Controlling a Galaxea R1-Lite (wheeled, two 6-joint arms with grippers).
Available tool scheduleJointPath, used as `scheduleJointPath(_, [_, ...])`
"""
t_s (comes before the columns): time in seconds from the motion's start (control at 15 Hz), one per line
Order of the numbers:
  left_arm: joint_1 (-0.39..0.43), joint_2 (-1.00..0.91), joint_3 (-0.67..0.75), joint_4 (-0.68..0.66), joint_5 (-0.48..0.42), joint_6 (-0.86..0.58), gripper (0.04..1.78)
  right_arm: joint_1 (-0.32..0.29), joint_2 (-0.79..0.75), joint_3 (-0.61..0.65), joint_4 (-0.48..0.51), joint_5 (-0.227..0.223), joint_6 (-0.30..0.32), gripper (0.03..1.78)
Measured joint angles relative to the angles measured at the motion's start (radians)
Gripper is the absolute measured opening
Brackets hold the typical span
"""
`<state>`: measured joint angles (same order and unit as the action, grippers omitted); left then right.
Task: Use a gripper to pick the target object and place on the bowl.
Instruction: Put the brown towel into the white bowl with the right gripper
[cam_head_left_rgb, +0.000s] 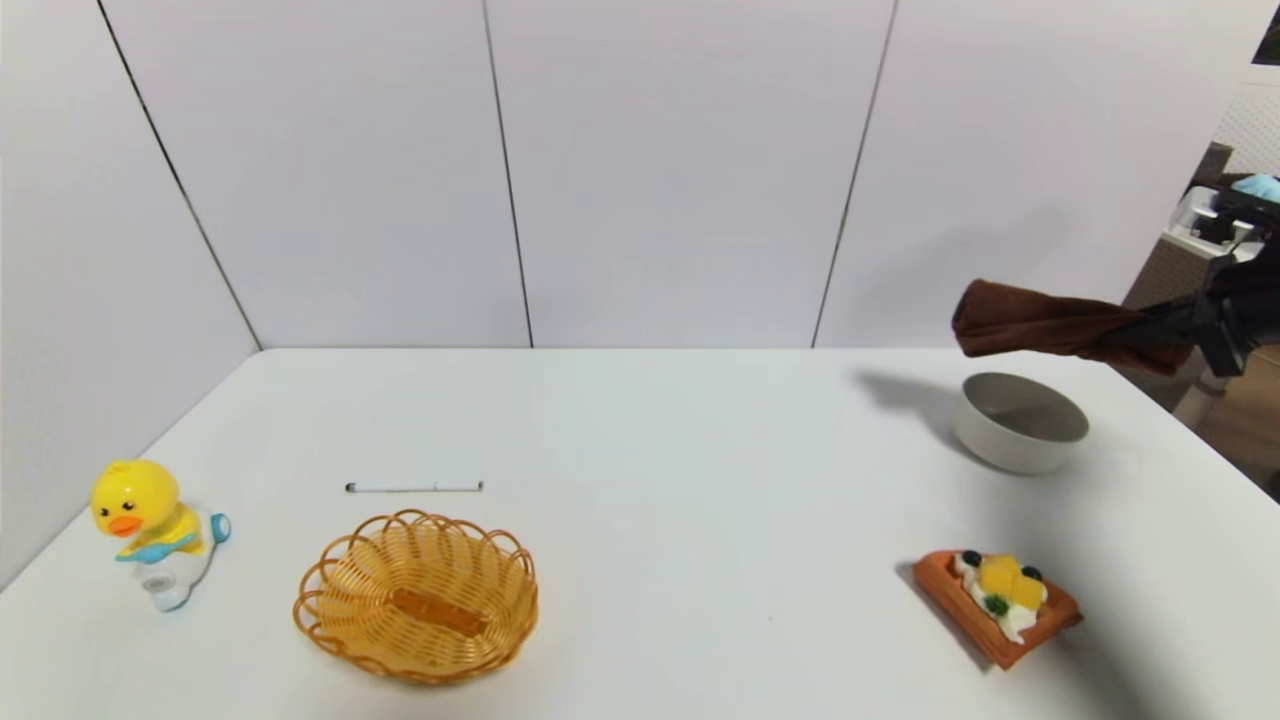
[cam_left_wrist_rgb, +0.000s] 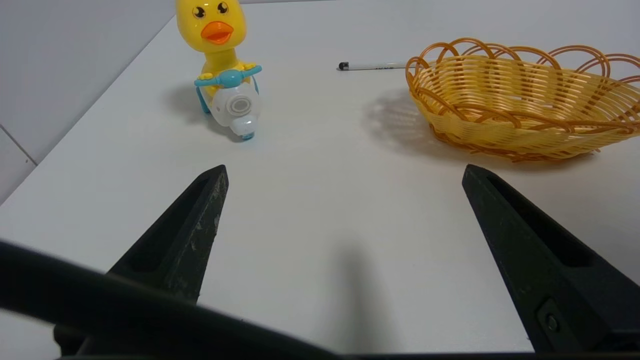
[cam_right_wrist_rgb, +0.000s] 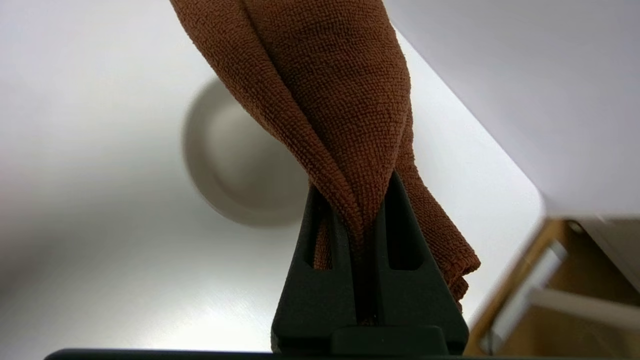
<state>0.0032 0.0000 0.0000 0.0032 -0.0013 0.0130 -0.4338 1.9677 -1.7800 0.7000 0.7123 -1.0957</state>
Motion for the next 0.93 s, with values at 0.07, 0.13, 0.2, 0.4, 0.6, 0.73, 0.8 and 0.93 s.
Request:
scheduleJointPath(0.07, [0.0,0.0,0.0,0.0,0.0,0.0,1.69,0.007,0.009,0.014,-0.001,0.025,-0.001,0.14])
scheduleJointPath(0.13, [0.0,0.0,0.0,0.0,0.0,0.0,1.69,0.016,0.02,0.027,-0.002,0.049,-0.001,0.14])
scheduleJointPath(0.2, [0.0,0.0,0.0,0.0,0.0,0.0,1.69,0.028,0.032,0.036,-0.002,0.068,-0.002,0.14])
scheduleJointPath(0.4, [0.0,0.0,0.0,0.0,0.0,0.0,1.69,0.053,0.066,0.042,-0.007,0.071,-0.006,0.14])
scheduleJointPath(0.6, [0.0,0.0,0.0,0.0,0.0,0.0,1.69,0.054,0.1,0.035,-0.007,0.063,-0.021,0.14])
scheduleJointPath(0.73, [0.0,0.0,0.0,0.0,0.0,0.0,1.69,0.05,0.119,0.024,-0.007,0.061,-0.024,0.14])
scheduleJointPath(0.8, [0.0,0.0,0.0,0.0,0.0,0.0,1.69,0.047,0.126,0.022,-0.006,0.06,-0.024,0.14])
scheduleJointPath(0.93, [0.0,0.0,0.0,0.0,0.0,0.0,1.69,0.045,0.14,0.019,-0.004,0.058,-0.024,0.14])
